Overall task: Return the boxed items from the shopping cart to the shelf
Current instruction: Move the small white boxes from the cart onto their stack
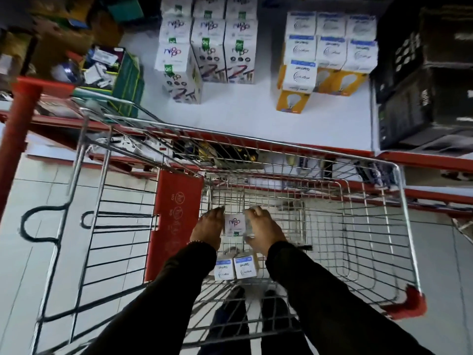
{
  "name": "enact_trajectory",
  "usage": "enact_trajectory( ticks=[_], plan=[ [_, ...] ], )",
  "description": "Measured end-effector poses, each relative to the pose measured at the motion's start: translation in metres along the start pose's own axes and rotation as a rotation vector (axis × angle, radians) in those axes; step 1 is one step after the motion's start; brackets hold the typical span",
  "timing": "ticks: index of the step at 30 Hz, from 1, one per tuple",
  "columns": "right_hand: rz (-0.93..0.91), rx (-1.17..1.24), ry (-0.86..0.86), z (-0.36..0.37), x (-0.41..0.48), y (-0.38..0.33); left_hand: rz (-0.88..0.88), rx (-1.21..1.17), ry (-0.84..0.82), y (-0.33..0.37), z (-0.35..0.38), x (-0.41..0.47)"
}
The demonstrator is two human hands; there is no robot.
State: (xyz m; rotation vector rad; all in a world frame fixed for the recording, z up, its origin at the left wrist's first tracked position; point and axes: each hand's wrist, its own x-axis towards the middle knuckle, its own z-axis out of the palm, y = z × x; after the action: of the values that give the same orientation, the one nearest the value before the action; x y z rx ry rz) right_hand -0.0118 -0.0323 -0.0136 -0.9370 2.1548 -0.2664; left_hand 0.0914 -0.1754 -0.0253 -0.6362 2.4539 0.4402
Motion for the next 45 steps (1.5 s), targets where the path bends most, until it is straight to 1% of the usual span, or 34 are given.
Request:
enact_trajectory(
  ticks=[4,7,11,17,19,25,29,32,35,39,42,45],
  plan=[
    [-0.052,-0.132,-0.074,0.024,0.027,-0.009,0.018,0.056,-0.019,-0.009,0.021,0.016],
    [-0.052,-0.204,-0.035,0.036,0.037,-0.012,-0.035,0.035,-0.015,-0.014,0.025,0.021],
    [-0.034,-0.196,0.002,0.028,0.034,-0.011,-0.054,-0.006,-0.031,-0.016,0.014,0.014],
    [-0.018,-0.124,0.061,-0.016,0.007,-0.022,-0.010,0.032,0.039,-0.004,-0.029,-0.019],
    [-0.014,-0.087,0.101,-0.034,-0.005,-0.030,-0.004,0.033,0.084,0.002,-0.049,-0.031],
    [-0.023,-0.078,0.243,-0.088,-0.048,-0.055,0.057,-0.028,0.258,0.015,-0.117,-0.070],
    [-0.115,-0.092,0.364,-0.127,-0.071,-0.070,0.111,-0.045,0.321,0.017,-0.164,-0.085],
    [-0.157,-0.085,0.471,-0.159,-0.082,-0.083,0.158,-0.045,0.405,0.015,-0.199,-0.094],
    [-0.189,-0.110,0.543,-0.193,-0.086,-0.094,0.219,-0.011,0.534,0.013,-0.234,-0.097],
    [-0.204,-0.116,0.630,-0.234,-0.082,-0.105,0.237,0.097,0.675,0.015,-0.280,-0.093],
    [-0.200,-0.149,0.678,-0.261,-0.071,-0.110,0.255,0.129,0.734,0.019,-0.308,-0.082],
    [-0.178,-0.171,0.678,-0.281,-0.051,-0.111,0.247,0.164,0.741,0.025,-0.329,-0.059]
  ],
)
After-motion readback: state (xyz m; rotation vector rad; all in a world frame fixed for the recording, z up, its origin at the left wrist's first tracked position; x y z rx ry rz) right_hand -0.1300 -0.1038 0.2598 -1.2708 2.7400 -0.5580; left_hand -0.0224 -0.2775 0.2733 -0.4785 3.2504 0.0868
